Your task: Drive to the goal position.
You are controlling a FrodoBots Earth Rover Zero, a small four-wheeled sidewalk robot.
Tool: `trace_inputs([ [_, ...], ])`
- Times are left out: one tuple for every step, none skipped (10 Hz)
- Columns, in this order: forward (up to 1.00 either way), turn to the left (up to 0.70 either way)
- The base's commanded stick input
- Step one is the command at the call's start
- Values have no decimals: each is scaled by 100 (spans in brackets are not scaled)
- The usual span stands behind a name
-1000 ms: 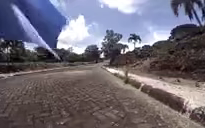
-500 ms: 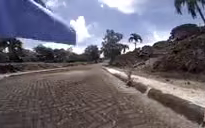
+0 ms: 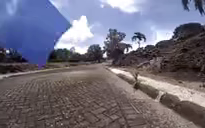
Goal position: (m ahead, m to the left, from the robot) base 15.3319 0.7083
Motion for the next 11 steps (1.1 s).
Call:
trace_inputs([
  [70,23],
  [70,0],
  [70,0],
  [70,0],
  [70,0],
  [70,0],
  [70,0],
  [70,0],
  [70,0],
  [70,0],
  [70,0],
])
